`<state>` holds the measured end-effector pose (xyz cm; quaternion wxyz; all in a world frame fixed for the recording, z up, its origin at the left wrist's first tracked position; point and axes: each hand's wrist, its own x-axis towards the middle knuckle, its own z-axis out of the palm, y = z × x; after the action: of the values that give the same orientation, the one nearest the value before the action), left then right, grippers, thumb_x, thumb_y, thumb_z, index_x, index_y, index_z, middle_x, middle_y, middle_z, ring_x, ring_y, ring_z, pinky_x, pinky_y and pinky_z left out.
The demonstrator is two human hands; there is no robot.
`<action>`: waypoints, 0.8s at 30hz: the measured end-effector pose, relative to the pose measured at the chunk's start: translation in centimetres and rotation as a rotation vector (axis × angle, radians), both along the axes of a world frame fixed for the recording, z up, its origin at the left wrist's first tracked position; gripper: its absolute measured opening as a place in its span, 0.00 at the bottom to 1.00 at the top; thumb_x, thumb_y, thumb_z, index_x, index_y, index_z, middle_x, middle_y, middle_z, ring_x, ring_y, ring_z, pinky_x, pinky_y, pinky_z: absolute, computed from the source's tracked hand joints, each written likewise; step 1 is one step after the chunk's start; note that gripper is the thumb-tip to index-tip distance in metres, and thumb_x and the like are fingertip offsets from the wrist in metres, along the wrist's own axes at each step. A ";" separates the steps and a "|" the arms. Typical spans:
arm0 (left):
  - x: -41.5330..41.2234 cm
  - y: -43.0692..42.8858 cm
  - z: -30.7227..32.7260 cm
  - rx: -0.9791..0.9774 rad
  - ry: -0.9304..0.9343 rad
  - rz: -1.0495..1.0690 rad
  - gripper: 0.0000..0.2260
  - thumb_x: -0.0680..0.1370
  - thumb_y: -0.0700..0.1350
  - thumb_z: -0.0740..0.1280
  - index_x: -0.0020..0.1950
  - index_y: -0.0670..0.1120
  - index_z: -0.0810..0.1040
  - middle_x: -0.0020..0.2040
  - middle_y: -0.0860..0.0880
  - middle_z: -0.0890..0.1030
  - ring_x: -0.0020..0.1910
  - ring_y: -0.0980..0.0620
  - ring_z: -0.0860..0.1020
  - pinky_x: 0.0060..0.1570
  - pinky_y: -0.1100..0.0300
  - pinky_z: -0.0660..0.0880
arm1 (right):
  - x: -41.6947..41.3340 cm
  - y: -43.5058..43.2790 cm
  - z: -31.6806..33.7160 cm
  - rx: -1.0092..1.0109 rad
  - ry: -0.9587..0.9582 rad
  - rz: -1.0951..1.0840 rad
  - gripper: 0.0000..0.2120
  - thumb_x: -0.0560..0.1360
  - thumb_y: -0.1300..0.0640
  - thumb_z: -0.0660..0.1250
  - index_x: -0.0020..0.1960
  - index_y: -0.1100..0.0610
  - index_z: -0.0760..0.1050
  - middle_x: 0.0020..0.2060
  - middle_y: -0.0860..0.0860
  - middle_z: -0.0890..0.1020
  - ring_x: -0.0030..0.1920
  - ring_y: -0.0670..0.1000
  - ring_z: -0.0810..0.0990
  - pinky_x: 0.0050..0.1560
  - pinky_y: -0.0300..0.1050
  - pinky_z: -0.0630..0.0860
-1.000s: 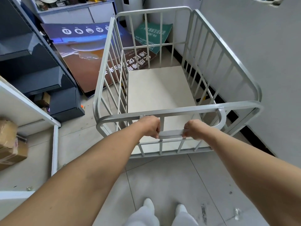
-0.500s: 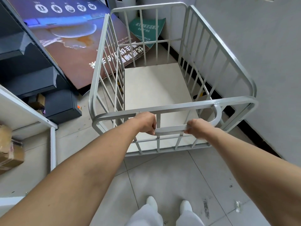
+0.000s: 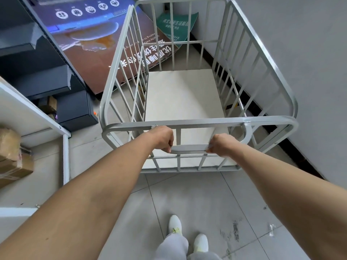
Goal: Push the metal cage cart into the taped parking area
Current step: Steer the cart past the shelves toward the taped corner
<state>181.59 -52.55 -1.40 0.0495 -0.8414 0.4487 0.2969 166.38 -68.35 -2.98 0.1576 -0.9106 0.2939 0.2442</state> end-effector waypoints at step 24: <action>-2.9 20.6 -0.4 0.003 0.021 -0.079 0.06 0.73 0.40 0.74 0.49 0.44 0.85 0.46 0.50 0.84 0.43 0.54 0.76 0.43 0.64 0.70 | -3.9 21.5 -0.4 -0.021 0.050 -0.033 0.12 0.73 0.50 0.70 0.50 0.57 0.82 0.47 0.54 0.84 0.49 0.56 0.82 0.42 0.41 0.74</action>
<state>178.71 -31.95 -1.75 0.0578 -0.8197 0.4818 0.3044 162.43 -46.84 -3.38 0.1449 -0.9009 0.3152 0.2610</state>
